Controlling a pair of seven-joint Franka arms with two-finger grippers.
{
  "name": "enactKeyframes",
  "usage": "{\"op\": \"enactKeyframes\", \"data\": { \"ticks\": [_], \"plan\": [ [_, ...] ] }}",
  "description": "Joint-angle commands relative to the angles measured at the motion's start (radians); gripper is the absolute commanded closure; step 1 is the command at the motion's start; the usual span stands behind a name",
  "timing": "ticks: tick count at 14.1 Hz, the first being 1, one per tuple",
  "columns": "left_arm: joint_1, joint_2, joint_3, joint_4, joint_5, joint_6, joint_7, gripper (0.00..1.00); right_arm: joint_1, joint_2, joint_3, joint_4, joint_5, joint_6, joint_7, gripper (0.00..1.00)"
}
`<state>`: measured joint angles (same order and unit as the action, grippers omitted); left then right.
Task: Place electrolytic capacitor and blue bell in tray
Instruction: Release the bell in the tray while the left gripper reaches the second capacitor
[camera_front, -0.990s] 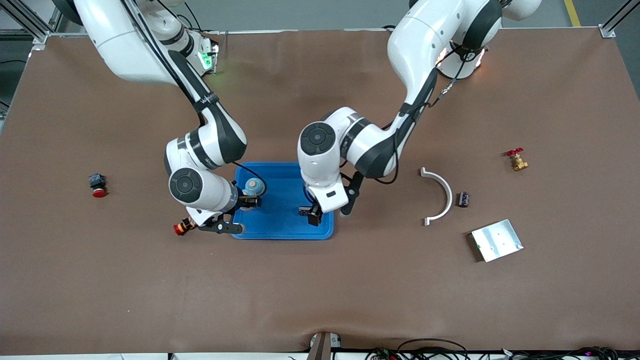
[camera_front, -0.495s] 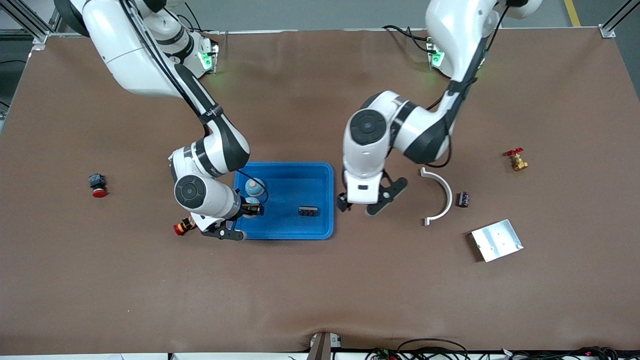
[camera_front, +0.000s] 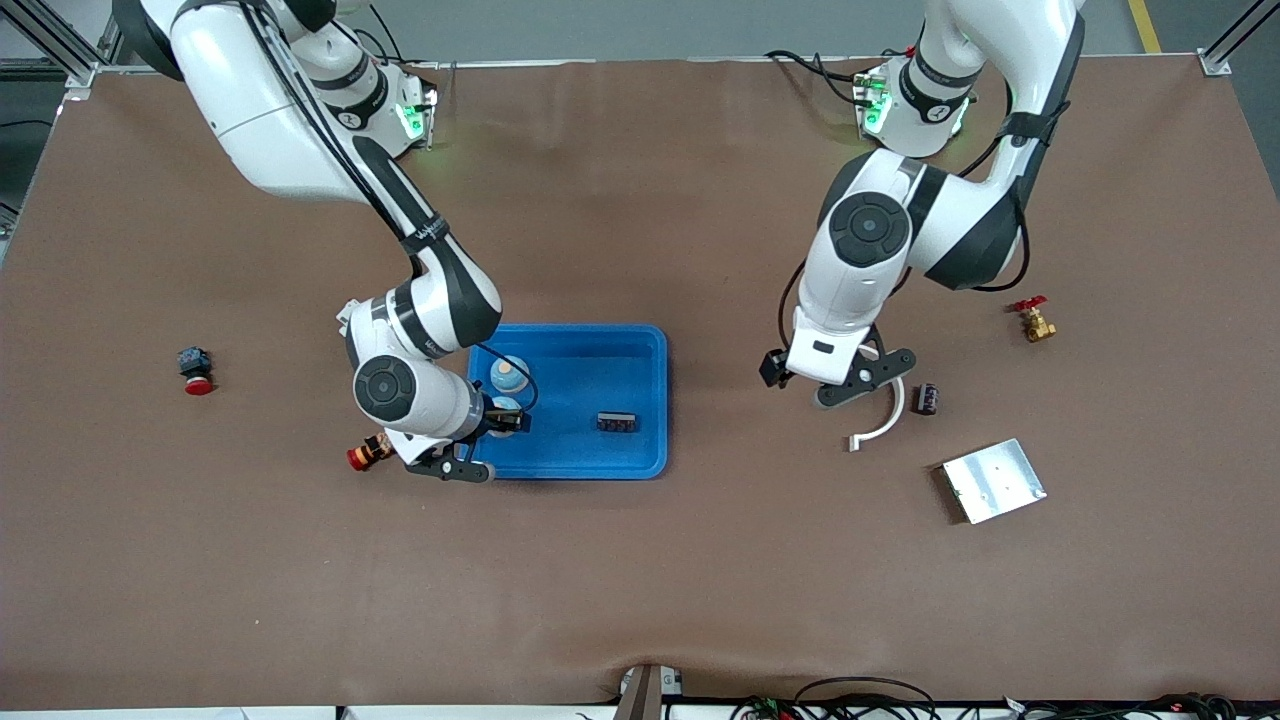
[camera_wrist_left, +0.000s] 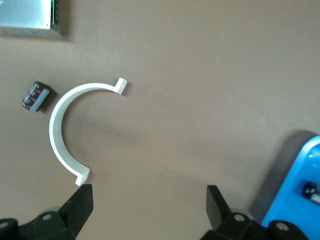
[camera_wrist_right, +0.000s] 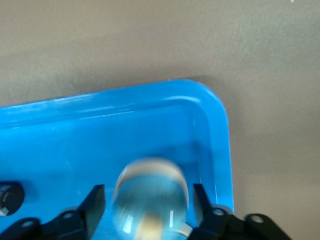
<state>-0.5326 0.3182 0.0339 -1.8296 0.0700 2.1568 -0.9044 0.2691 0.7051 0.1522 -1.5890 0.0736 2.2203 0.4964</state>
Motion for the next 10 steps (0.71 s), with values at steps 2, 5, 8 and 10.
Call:
{"op": "enactKeyframes", "data": {
  "ticks": [2, 5, 8, 10],
  "plan": [
    [0.083, -0.062, -0.011, -0.086, -0.004, 0.02, 0.192, 0.0, -0.043, -0.041, -0.012, 0.018, -0.035, -0.028, -0.114, 0.0],
    [0.1, -0.06, -0.012, -0.089, -0.007, 0.032, 0.231, 0.0, -0.059, -0.154, -0.11, 0.017, -0.051, -0.202, -0.272, 0.0],
    [0.155, -0.062, -0.016, -0.088, -0.035, 0.023, 0.421, 0.0, -0.117, -0.303, -0.157, 0.014, -0.052, -0.347, -0.289, 0.0],
    [0.16, -0.06, -0.016, -0.088, -0.038, 0.014, 0.465, 0.0, -0.174, -0.413, -0.151, 0.014, -0.051, -0.425, -0.379, 0.0]
  ]
}}
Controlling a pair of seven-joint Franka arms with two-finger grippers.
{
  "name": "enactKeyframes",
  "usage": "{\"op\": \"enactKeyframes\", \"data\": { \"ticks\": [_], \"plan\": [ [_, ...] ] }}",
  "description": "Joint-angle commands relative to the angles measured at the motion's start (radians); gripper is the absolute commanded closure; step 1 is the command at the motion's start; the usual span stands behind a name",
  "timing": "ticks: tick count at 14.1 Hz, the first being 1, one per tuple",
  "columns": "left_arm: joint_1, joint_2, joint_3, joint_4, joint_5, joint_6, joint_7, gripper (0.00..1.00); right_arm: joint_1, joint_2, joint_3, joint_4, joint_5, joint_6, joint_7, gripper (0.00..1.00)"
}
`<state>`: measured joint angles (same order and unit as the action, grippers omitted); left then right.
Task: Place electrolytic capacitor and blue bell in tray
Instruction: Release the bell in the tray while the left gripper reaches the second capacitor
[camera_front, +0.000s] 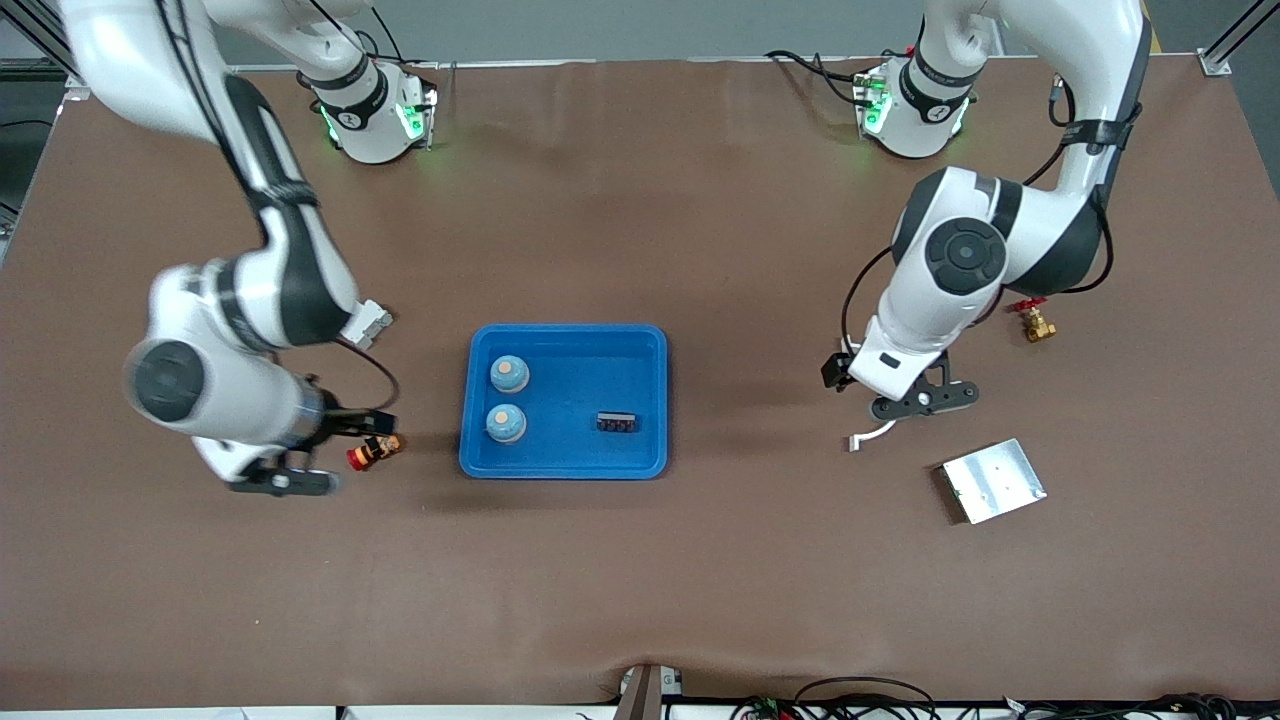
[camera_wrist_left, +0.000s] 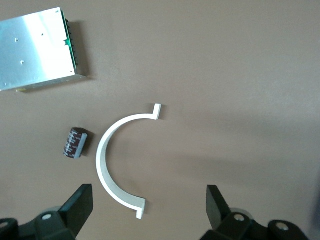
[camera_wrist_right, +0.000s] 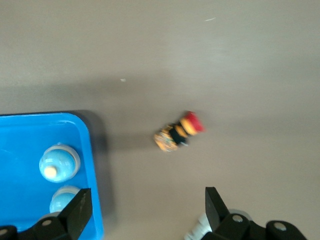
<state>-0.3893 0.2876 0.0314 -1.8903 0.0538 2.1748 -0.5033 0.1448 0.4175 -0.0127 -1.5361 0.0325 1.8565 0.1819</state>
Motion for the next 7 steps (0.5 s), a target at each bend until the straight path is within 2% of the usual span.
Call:
{"op": "enactKeyframes", "data": {
  "ticks": [1, 3, 7],
  "plan": [
    [0.021, -0.028, -0.013, -0.026, -0.023, -0.004, 0.116, 0.0, -0.071, -0.182, 0.014, -0.038, -0.009, -0.118, -0.118, 0.0],
    [0.053, -0.022, -0.013, -0.026, -0.023, -0.003, 0.202, 0.0, -0.123, -0.274, 0.022, -0.035, -0.009, -0.224, -0.168, 0.0],
    [0.108, -0.028, -0.015, -0.113, -0.025, 0.103, 0.389, 0.0, -0.217, -0.358, 0.08, -0.029, -0.037, -0.243, -0.24, 0.0]
  ]
}}
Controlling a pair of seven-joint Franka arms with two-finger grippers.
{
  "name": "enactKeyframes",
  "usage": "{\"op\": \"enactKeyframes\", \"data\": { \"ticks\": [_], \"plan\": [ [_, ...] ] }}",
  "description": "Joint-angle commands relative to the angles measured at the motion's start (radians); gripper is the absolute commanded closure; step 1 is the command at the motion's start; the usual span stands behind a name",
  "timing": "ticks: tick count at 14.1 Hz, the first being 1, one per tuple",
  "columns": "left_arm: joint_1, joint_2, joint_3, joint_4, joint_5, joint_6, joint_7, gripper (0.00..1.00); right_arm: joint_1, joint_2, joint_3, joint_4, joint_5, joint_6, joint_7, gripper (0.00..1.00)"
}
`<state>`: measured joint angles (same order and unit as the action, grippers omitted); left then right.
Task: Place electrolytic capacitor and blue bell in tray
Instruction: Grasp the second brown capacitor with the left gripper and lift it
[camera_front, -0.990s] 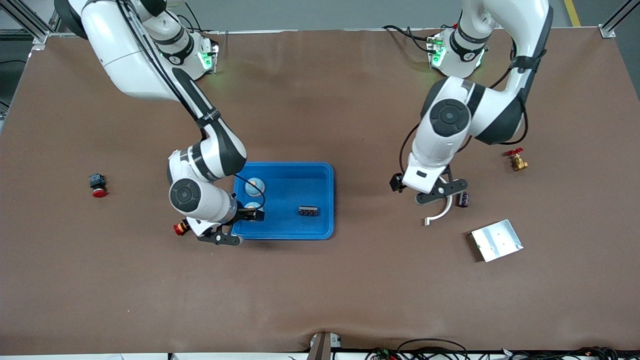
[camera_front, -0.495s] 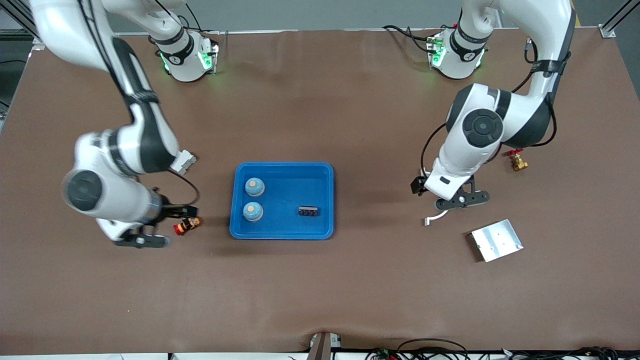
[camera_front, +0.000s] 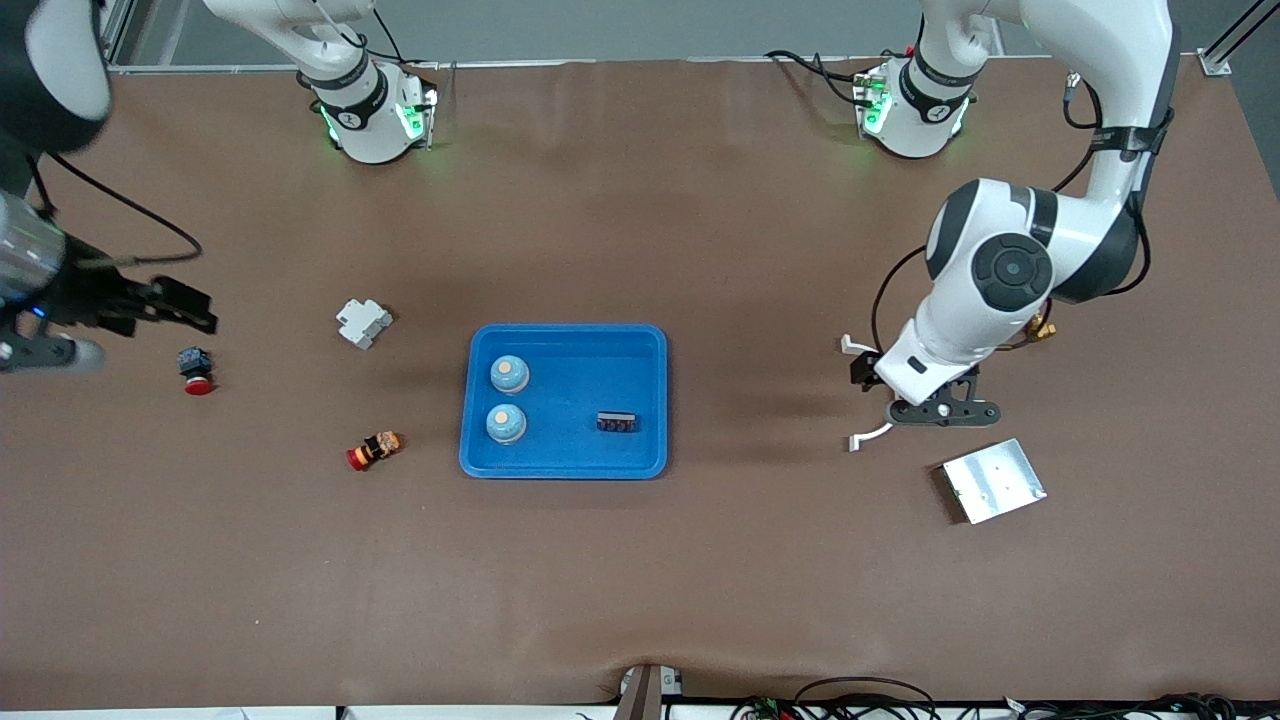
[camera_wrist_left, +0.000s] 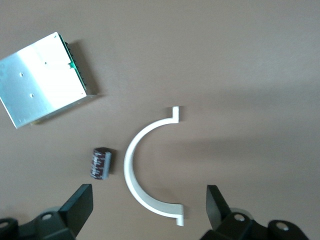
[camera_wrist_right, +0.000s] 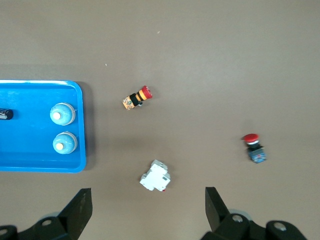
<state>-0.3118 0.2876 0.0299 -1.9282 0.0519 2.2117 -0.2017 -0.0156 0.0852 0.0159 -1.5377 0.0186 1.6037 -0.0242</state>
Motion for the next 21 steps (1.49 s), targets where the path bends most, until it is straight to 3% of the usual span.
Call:
{"op": "enactKeyframes", "data": {
  "ticks": [1, 4, 12, 21],
  "plan": [
    [0.033, -0.039, -0.012, -0.113, -0.023, 0.103, 0.108, 0.0, -0.072, -0.033, 0.064, -0.024, -0.026, 0.012, -0.06, 0.0],
    [0.054, -0.048, -0.012, -0.178, -0.014, 0.186, 0.122, 0.0, -0.118, -0.027, 0.056, -0.013, -0.019, 0.024, -0.078, 0.0],
    [0.131, 0.005, -0.01, -0.322, -0.009, 0.434, 0.251, 0.0, -0.103, -0.024, 0.027, 0.008, -0.017, -0.016, -0.071, 0.0],
    [0.203, 0.079, -0.01, -0.354, -0.007, 0.572, 0.341, 0.0, -0.096, -0.024, 0.021, 0.018, -0.019, -0.065, -0.071, 0.0]
  ]
}}
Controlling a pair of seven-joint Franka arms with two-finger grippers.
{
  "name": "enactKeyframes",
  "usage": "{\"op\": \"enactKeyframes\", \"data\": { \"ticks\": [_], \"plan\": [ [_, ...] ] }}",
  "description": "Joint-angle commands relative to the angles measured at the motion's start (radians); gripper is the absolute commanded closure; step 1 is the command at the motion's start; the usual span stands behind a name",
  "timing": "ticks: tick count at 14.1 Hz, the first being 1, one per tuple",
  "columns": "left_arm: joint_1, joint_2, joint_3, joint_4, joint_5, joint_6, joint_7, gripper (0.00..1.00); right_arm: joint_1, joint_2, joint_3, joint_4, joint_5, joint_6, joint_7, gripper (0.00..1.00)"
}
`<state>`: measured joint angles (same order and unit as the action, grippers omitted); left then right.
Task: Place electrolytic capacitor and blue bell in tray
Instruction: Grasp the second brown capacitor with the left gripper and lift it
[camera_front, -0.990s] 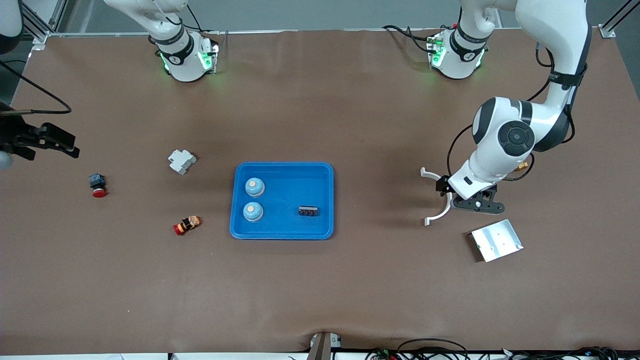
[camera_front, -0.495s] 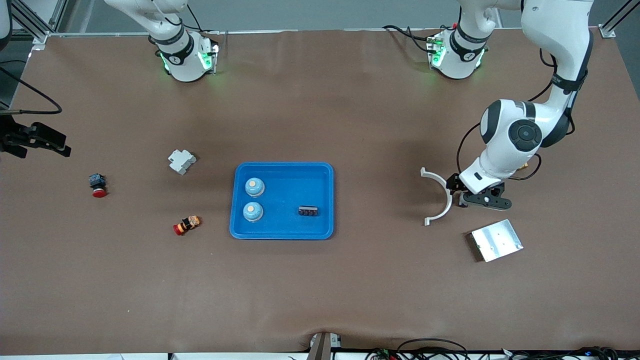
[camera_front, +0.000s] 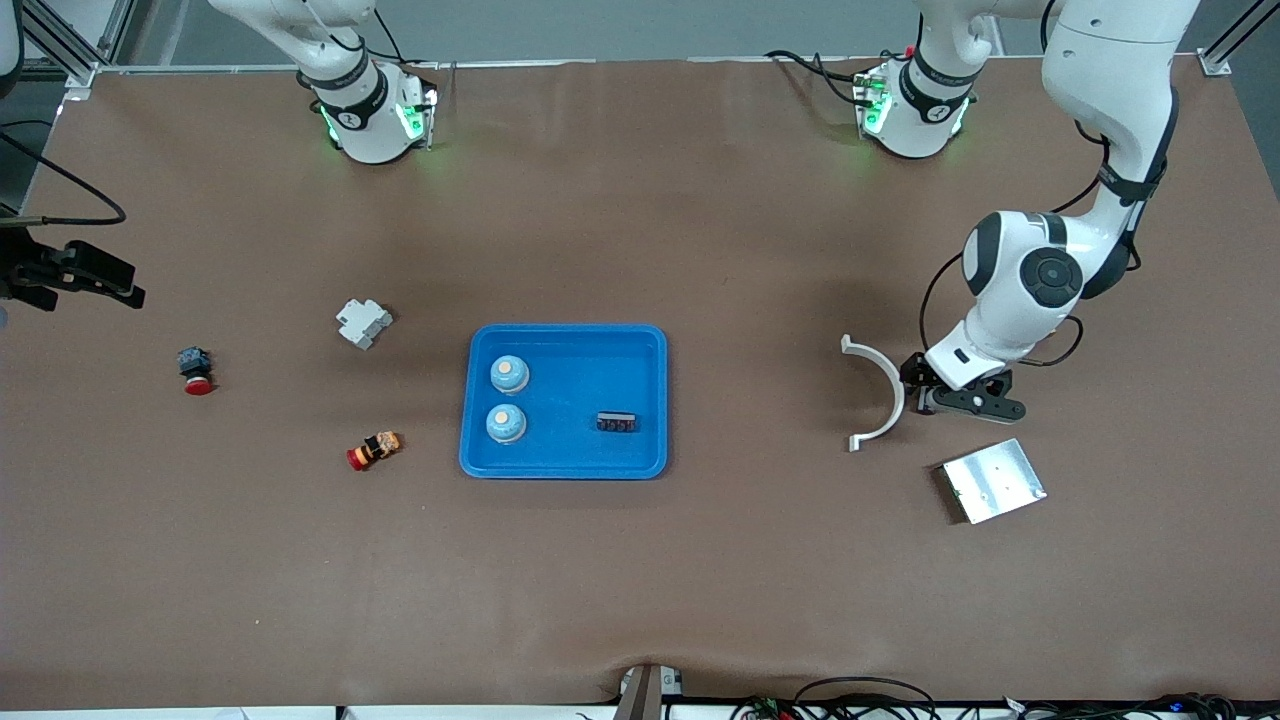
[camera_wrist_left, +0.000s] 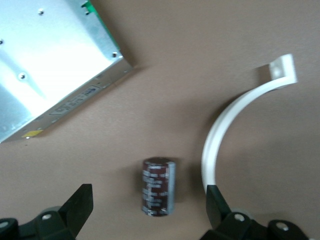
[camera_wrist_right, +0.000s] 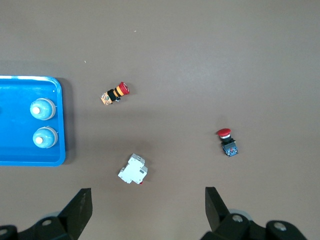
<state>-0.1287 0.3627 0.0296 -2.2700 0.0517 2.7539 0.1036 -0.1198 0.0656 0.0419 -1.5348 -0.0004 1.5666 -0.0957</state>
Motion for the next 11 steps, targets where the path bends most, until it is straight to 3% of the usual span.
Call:
{"op": "enactKeyframes", "data": {
  "ticks": [1, 3, 10, 11],
  "plan": [
    [0.024, 0.008, -0.01, -0.014, -0.007, 0.045, 0.042, 0.0, 0.02, -0.004, -0.029, 0.015, -0.003, -0.026, -0.004, 0.0],
    [0.034, 0.025, -0.01, -0.023, -0.007, 0.078, 0.045, 0.0, 0.089, -0.004, -0.12, 0.015, -0.012, -0.022, -0.012, 0.0],
    [0.037, 0.059, -0.01, -0.034, -0.007, 0.13, 0.057, 0.0, 0.068, -0.004, -0.108, 0.015, 0.004, -0.023, -0.01, 0.0],
    [0.037, 0.059, -0.01, -0.036, -0.007, 0.13, 0.056, 0.09, 0.071, -0.004, -0.1, 0.016, 0.003, -0.025, -0.006, 0.0]
  ]
}}
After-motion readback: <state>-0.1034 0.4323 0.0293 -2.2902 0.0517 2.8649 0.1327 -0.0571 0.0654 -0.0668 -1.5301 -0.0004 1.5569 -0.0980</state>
